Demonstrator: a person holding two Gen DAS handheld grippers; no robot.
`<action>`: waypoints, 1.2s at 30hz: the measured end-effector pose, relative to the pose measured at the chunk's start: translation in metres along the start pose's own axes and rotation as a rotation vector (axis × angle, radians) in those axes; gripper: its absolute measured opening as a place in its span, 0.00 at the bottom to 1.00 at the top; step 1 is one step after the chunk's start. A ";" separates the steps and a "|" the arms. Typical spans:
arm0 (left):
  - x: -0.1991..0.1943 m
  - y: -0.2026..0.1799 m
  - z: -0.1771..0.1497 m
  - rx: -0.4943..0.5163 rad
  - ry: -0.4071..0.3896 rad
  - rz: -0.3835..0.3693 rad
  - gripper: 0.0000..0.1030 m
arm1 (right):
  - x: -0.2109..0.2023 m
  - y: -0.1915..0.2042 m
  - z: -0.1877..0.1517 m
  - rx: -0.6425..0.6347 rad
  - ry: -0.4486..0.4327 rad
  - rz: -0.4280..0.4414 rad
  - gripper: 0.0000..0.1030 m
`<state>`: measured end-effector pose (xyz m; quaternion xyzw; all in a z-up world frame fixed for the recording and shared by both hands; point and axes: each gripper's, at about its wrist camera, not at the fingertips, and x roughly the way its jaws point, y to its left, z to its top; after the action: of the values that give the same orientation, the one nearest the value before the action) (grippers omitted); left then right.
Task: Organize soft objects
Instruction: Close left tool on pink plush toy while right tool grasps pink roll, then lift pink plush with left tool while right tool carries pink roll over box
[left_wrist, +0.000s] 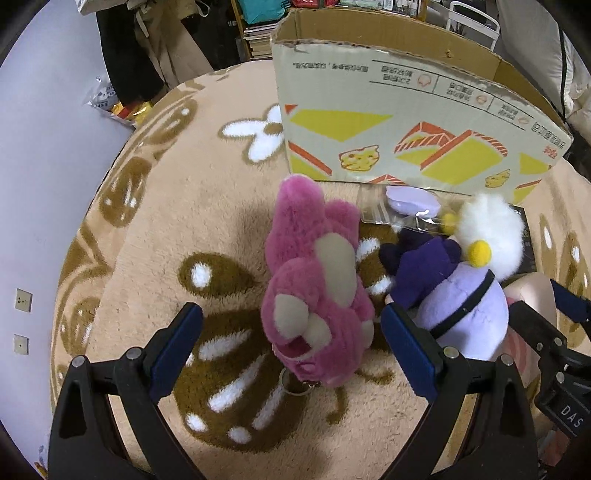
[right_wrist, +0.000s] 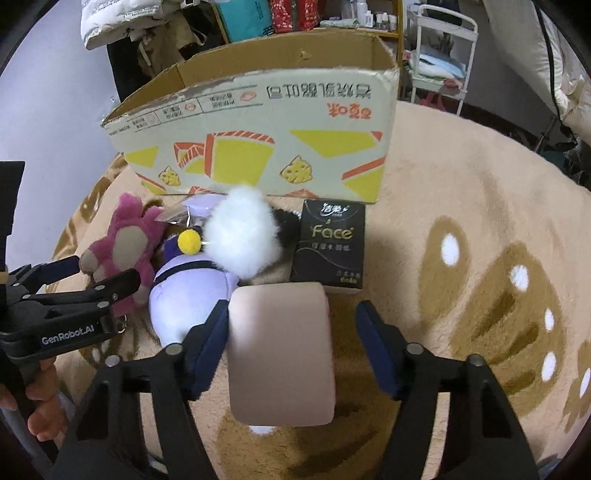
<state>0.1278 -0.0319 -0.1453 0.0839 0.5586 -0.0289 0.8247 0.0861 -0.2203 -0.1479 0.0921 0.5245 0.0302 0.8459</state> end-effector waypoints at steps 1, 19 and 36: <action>0.001 0.001 0.001 -0.007 -0.005 -0.009 0.90 | 0.000 0.000 0.000 0.000 0.000 0.002 0.64; 0.003 0.002 -0.007 -0.082 0.028 -0.159 0.41 | -0.017 0.005 -0.002 -0.033 -0.102 -0.013 0.41; -0.095 0.001 -0.041 -0.054 -0.268 -0.064 0.40 | -0.082 0.003 -0.001 -0.054 -0.342 0.022 0.35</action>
<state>0.0545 -0.0287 -0.0726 0.0394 0.4466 -0.0511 0.8924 0.0486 -0.2289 -0.0750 0.0787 0.3710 0.0372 0.9245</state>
